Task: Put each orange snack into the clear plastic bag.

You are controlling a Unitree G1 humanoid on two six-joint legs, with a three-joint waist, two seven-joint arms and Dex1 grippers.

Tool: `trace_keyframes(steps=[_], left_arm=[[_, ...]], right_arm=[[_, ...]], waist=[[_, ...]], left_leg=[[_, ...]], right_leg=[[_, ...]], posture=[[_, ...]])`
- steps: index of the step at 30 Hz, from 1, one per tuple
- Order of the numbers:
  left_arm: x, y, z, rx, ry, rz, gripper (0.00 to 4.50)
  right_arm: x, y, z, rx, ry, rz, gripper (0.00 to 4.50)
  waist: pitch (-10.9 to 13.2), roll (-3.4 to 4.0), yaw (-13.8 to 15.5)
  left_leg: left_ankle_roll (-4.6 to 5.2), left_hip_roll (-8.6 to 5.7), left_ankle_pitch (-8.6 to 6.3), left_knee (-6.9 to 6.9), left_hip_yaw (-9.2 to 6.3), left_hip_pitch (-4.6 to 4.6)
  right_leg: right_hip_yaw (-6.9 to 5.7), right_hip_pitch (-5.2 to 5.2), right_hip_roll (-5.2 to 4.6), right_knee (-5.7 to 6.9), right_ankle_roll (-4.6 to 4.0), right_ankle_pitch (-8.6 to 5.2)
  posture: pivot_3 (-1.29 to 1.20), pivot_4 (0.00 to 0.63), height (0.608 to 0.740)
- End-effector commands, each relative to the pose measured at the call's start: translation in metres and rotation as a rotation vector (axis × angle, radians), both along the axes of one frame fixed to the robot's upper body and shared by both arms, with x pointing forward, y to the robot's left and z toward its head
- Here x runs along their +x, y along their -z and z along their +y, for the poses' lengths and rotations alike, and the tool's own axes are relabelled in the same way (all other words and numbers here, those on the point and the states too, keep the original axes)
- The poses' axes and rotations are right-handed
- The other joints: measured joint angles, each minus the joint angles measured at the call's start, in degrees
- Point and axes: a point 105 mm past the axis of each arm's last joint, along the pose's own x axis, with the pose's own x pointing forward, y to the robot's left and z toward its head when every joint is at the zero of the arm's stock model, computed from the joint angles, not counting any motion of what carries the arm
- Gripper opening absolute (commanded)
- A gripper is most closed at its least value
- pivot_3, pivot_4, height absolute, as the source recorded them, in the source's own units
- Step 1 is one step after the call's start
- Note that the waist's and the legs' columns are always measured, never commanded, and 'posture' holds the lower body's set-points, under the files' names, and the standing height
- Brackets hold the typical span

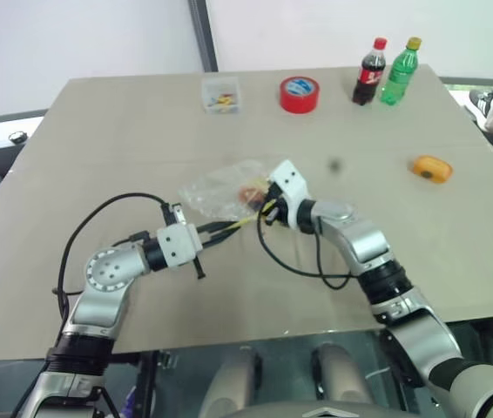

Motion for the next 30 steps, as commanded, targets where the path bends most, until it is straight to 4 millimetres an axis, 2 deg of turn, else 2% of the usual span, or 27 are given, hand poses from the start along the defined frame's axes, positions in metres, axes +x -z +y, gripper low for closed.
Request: trace_keyframes(steps=[1,4,8,12,14,16,18,20,23,27,30], left_arm=[[0.001,-0.01,0.002,-0.054,-0.035,-0.023,0.0],[0.005,-0.01,0.006,-0.075,-0.075,-0.016,0.0],[0.012,-0.012,0.013,-0.157,-0.162,0.004,0.0],[0.017,-0.012,0.014,-0.206,-0.201,0.016,0.0],[0.017,-0.011,0.013,-0.21,-0.203,0.016,0.0],[0.017,-0.011,0.012,-0.207,-0.198,0.014,0.0],[0.018,-0.01,0.011,-0.205,-0.195,0.012,0.0],[0.018,-0.01,0.011,-0.206,-0.194,0.01,0.0],[0.02,-0.009,0.01,-0.204,-0.194,0.009,0.0],[0.021,-0.008,0.01,-0.201,-0.19,0.007,0.0],[0.022,-0.008,0.008,-0.195,-0.182,0.003,0.0]], right_arm=[[0.018,-0.022,-0.013,0.02,0.111,-0.121,2.0],[0.02,-0.03,-0.029,0.021,0.139,-0.154,3.5],[0.002,-0.046,-0.063,0.061,0.076,-0.154,3.5],[-0.016,-0.053,-0.094,0.052,0.035,-0.161,3.5],[-0.018,-0.062,-0.111,0.052,0.028,-0.23,3.5],[-0.005,-0.064,-0.139,-0.016,0.127,-0.28,4.03],[0.018,-0.067,-0.179,-0.175,0.317,-0.388,4.46],[0.034,-0.073,-0.217,-0.279,0.468,-0.455,4.46],[0.05,-0.066,-0.267,-0.476,0.573,-0.468,4.46],[0.063,-0.053,-0.313,-0.575,0.707,-0.401,4.46],[0.067,-0.042,-0.331,-0.555,0.77,-0.315,4.46]], waist=[[0.0,0.0,0.01],[0.0,0.0,0.01],[0.0,0.0,0.18],[0.0,0.01,0.2],[0.01,0.01,0.02],[0.01,0.02,-0.04],[0.01,0.02,0.14],[0.01,0.01,0.26],[0.02,0.02,0.38],[0.03,0.02,-0.11],[0.04,0.03,-0.18]], left_leg=[[0.0,0.0,0.0,0.0,0.0,0.0],[0.0,-0.01,0.0,0.0,-0.01,0.0],[0.01,-0.01,0.0,0.0,-0.03,-0.03],[0.02,-0.03,-0.01,0.0,-0.02,-0.04],[0.02,-0.02,-0.01,0.0,-0.01,-0.02],[0.03,-0.01,-0.01,-0.01,0.03,0.02],[0.03,-0.02,-0.01,0.0,0.05,0.04],[0.03,-0.09,-0.01,0.02,0.09,0.05],[0.02,-0.14,-0.01,0.02,0.15,0.04],[0.01,-0.12,0.0,-0.05,0.21,0.06],[0.01,-0.08,0.0,-0.08,0.4,0.11]], right_leg=[[0.0,0.0,0.0,0.0,0.0,0.0],[0.0,0.0,0.0,0.0,0.0,0.0],[-0.02,0.0,-0.02,-0.03,0.0,0.0],[-0.03,0.02,-0.04,-0.06,0.01,0.0],[-0.02,0.03,-0.03,-0.04,0.01,0.0],[-0.01,0.04,0.01,-0.02,0.01,0.0],[0.0,0.05,0.01,0.0,0.01,0.0],[0.02,0.07,-0.04,0.0,0.01,0.0],[0.05,0.08,-0.07,-0.03,0.01,0.0],[0.07,0.09,-0.02,-0.1,0.0,0.0],[0.19,0.09,0.0,-0.1,0.0,0.0]], posture=[[0.0,0.15,0.74],[0.0,0.15,0.74],[0.0,0.15,0.74],[0.0,0.15,0.74],[0.0,0.15,0.74],[0.0,0.15,0.74],[0.0,0.15,0.74],[0.0,0.15,0.74],[0.0,0.15,0.74],[0.0,0.15,0.74],[0.0,0.15,0.74]])
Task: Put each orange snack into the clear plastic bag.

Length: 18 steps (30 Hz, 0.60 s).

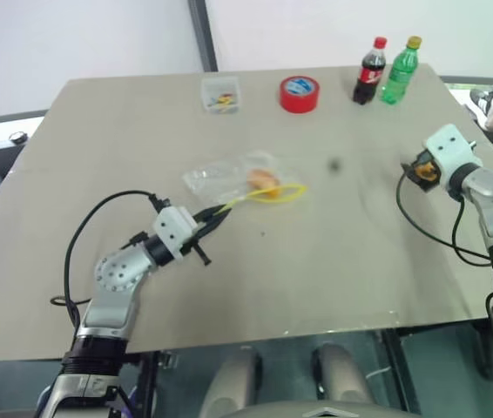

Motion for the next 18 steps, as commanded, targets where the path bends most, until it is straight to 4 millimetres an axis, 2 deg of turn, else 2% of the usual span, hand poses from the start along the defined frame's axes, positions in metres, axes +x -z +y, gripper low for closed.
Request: trace_keyframes(steps=[1,6,10,11,12,13,14,15,18], left_arm=[[0.0,-0.008,0.0,0.01,0.007,-0.044,0.0],[0.0,-0.011,0.002,0.013,-0.002,-0.055,0.0],[-0.001,-0.015,0.003,0.015,-0.007,-0.064,0.0],[-0.001,-0.015,0.003,0.015,-0.008,-0.066,0.0],[-0.001,-0.015,0.004,0.015,-0.01,-0.067,0.0],[-0.001,-0.016,0.004,0.015,-0.01,-0.067,0.0],[-0.001,-0.016,0.004,0.015,-0.011,-0.068,0.0],[-0.002,-0.016,0.004,0.015,-0.011,-0.068,0.0],[-0.002,-0.017,0.004,0.012,-0.014,-0.07,0.0]], right_arm=[[0.005,-0.003,-0.012,0.049,0.054,-0.009,4.46],[0.005,0.003,-0.022,0.136,0.118,0.009,4.46],[0.004,0.006,-0.026,0.139,0.141,0.009,4.46],[0.004,0.005,-0.026,0.143,0.144,0.004,3.95],[0.004,0.004,-0.025,0.144,0.132,-0.001,3.77],[0.004,0.003,-0.024,0.145,0.122,-0.006,3.4],[0.005,0.002,-0.022,0.151,0.107,-0.008,2.76],[0.005,0.001,-0.02,0.153,0.092,-0.011,2.43],[0.005,-0.002,-0.014,0.166,0.052,-0.034,2.43]], waist=[[0.01,0.01,0.03],[0.02,0.03,0.17],[0.02,0.03,0.2],[0.01,0.03,0.2],[0.02,0.03,0.2],[0.02,0.04,0.17],[0.02,0.04,0.12],[0.02,0.04,0.08],[0.02,0.04,0.1]], left_leg=[[0.0,0.02,0.0,-0.01,0.03,0.0],[0.01,0.07,-0.01,-0.01,0.06,-0.01],[0.02,0.07,-0.01,-0.01,-0.01,-0.01],[0.02,0.06,-0.01,0.0,-0.01,-0.01],[0.02,0.06,-0.01,0.0,-0.01,-0.01],[0.02,0.06,-0.01,0.0,-0.01,-0.01],[0.02,0.06,-0.01,0.0,-0.01,-0.01],[0.02,0.06,-0.01,0.0,0.0,-0.01],[0.02,0.07,-0.01,0.0,-0.01,-0.01]], right_leg=[[0.01,0.0,0.0,0.0,0.0,0.0],[0.05,0.0,-0.01,-0.02,0.0,0.0],[0.04,0.01,-0.01,-0.03,0.0,0.0],[0.04,0.01,-0.01,-0.03,0.0,0.0],[0.04,0.01,-0.01,-0.03,0.0,0.0],[0.04,0.01,-0.01,-0.03,0.0,0.0],[0.04,0.01,-0.01,-0.02,0.0,0.0],[0.05,0.01,-0.01,-0.02,0.0,0.0],[0.04,0.01,0.0,-0.02,0.0,0.0]], posture=[[0.0,0.15,0.74],[0.0,0.15,0.74],[0.0,0.15,0.74],[0.0,0.15,0.74],[0.0,0.15,0.74],[0.0,0.15,0.74],[0.0,0.15,0.74],[0.0,0.15,0.74],[0.0,0.15,0.74]])
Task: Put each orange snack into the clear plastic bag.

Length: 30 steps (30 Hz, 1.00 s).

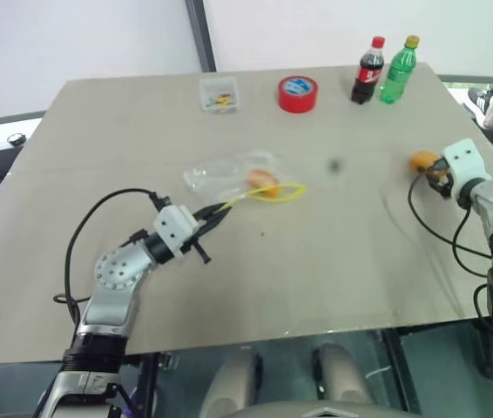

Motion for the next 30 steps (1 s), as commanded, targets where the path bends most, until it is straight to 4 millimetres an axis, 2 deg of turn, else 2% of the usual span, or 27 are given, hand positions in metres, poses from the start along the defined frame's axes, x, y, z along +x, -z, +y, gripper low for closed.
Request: trace_keyframes(steps=[1,3,5,8,9,11,14,17,19,24,30], left_arm=[[-0.002,-0.014,0.003,-0.006,-0.011,-0.054,0.0],[-0.001,-0.014,0.002,-0.009,-0.013,-0.057,0.0],[-0.002,-0.015,0.001,-0.013,-0.013,-0.058,0.0],[-0.001,-0.015,0.001,-0.019,-0.018,-0.057,0.0],[-0.001,-0.014,0.001,-0.02,-0.019,-0.057,0.0],[-0.001,-0.014,0.0,-0.021,-0.016,-0.056,0.0],[-0.001,-0.012,-0.004,-0.018,-0.001,-0.048,0.0],[-0.001,-0.011,-0.005,-0.017,0.004,-0.046,0.0],[0.0,-0.012,-0.004,-0.017,0.003,-0.047,0.0],[-0.001,-0.011,-0.004,-0.017,-0.001,-0.043,0.0],[-0.002,-0.017,-0.005,-0.015,-0.01,-0.06,0.0]], right_arm=[[0.006,-0.026,0.01,0.019,-0.067,-0.109,2.43],[0.006,-0.03,0.018,0.017,-0.123,-0.135,2.43],[0.004,-0.035,0.044,0.044,-0.255,-0.172,2.43],[-0.01,-0.036,0.087,0.085,-0.442,-0.187,2.43],[-0.016,-0.035,0.095,0.084,-0.467,-0.187,2.43],[-0.02,-0.035,0.098,0.074,-0.428,-0.195,2.43],[-0.016,-0.04,0.086,0.096,-0.358,-0.196,2.43],[-0.007,-0.047,0.063,0.049,-0.243,-0.232,3.85],[0.0,-0.049,0.045,0.033,-0.135,-0.259,4.43],[0.011,-0.026,0.025,0.108,-0.009,-0.163,4.43],[0.011,-0.008,0.01,0.143,0.115,-0.113,4.43]], waist=[[0.0,0.0,0.02],[0.0,0.0,0.02],[0.0,0.0,0.01],[-0.01,0.01,0.03],[-0.01,0.01,0.06],[-0.01,0.03,0.26],[0.01,0.05,0.45],[0.01,0.05,0.49],[0.01,0.05,0.44],[0.01,0.05,0.15],[0.01,0.05,0.12]], left_leg=[[0.0,0.0,0.0,0.0,0.0,0.0],[0.0,0.0,0.0,0.0,0.0,0.0],[0.0,0.0,0.0,0.0,0.0,0.0],[0.0,0.12,0.0,0.02,-0.07,-0.01],[0.0,0.13,0.0,0.02,-0.07,-0.02],[0.0,0.12,0.0,0.05,-0.14,-0.06],[0.01,0.03,-0.01,0.15,-0.14,-0.06],[0.01,-0.03,-0.01,0.16,-0.17,-0.03],[0.0,-0.02,0.0,0.15,-0.17,-0.02],[-0.02,-0.03,0.01,0.12,-0.08,-0.02],[-0.02,-0.01,0.01,0.1,-0.04,-0.01]], right_leg=[[0.0,0.0,0.0,0.0,0.0,0.0],[0.0,0.0,0.0,0.0,0.0,0.0],[0.0,0.0,0.0,0.0,0.0,0.0],[-0.04,0.01,0.03,0.0,0.0,0.0],[-0.03,-0.01,0.03,0.02,0.0,0.0],[-0.08,-0.03,0.02,0.05,0.0,0.0],[-0.07,-0.01,-0.05,0.09,0.01,0.0],[-0.09,0.03,-0.06,0.09,0.01,0.01],[-0.11,0.03,-0.04,0.09,0.01,0.01],[-0.05,0.03,-0.03,0.06,0.01,0.01],[-0.02,0.02,-0.02,0.06,0.0,0.01]], posture=[[0.0,0.15,0.74],[0.0,0.15,0.74],[0.0,0.15,0.74],[0.0,0.15,0.74],[0.0,0.15,0.74],[0.0,0.15,0.74],[0.0,0.15,0.74],[0.0,0.15,0.74],[0.0,0.15,0.74],[0.0,0.15,0.74],[0.0,0.15,0.74]])
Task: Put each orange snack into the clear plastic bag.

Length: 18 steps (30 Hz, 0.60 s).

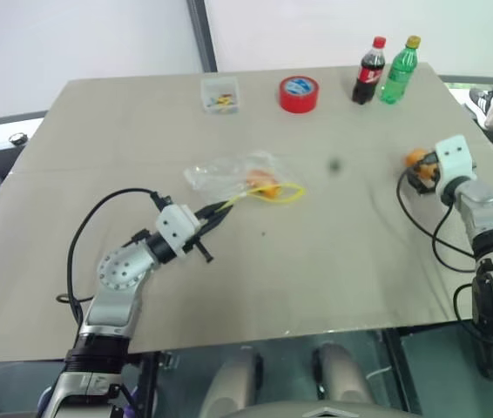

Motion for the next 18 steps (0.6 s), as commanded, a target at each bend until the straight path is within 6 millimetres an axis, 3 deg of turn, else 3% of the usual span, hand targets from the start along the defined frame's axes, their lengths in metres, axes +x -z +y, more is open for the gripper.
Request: trace_keyframes(steps=[1,3,6,8,16,18], left_arm=[[-0.003,-0.017,-0.002,-0.001,-0.003,-0.061,0.0],[-0.004,-0.017,0.0,-0.001,-0.01,-0.061,0.0],[-0.005,-0.018,0.001,-0.002,-0.019,-0.059,0.0],[-0.006,-0.018,0.002,-0.004,-0.021,-0.057,0.0],[-0.006,-0.019,0.002,-0.007,-0.017,-0.056,0.0],[-0.005,-0.019,0.002,-0.009,-0.016,-0.059,0.0]], right_arm=[[0.004,-0.016,-0.005,0.038,0.03,-0.056,4.43],[0.004,-0.019,-0.005,0.046,0.028,-0.064,4.43],[0.004,-0.024,-0.006,0.037,0.013,-0.09,3.3],[0.004,-0.024,-0.004,0.015,-0.014,-0.092,2.32],[0.0,-0.033,0.007,0.023,-0.142,-0.152,2.32],[-0.004,-0.036,0.029,0.03,-0.294,-0.161,2.32]], waist=[[0.0,0.0,-0.02],[0.0,0.0,-0.04],[0.0,0.0,-0.06],[0.0,0.0,-0.08],[0.0,0.0,-0.06],[0.0,0.0,-0.01]], left_leg=[[0.01,0.0,0.0,0.0,0.01,0.0],[0.01,0.0,0.0,0.0,0.01,0.0],[0.02,0.01,-0.01,0.0,0.01,0.0],[0.02,0.01,-0.01,0.0,0.01,0.0],[0.03,0.01,-0.01,0.0,0.01,0.0],[0.03,0.01,-0.01,0.0,0.01,0.0]], right_leg=[[0.02,0.0,0.0,0.0,0.0,0.0],[0.02,0.0,0.0,0.0,0.0,0.0],[0.02,0.0,0.01,0.0,0.0,0.0],[0.03,0.0,0.01,0.0,0.0,0.0],[0.02,0.0,0.02,0.0,0.0,0.0],[0.02,0.0,0.02,0.0,0.0,0.0]], posture=[[0.0,0.15,0.74],[0.0,0.15,0.74],[0.0,0.15,0.74],[0.0,0.15,0.74],[0.0,0.15,0.74],[0.0,0.15,0.74]])
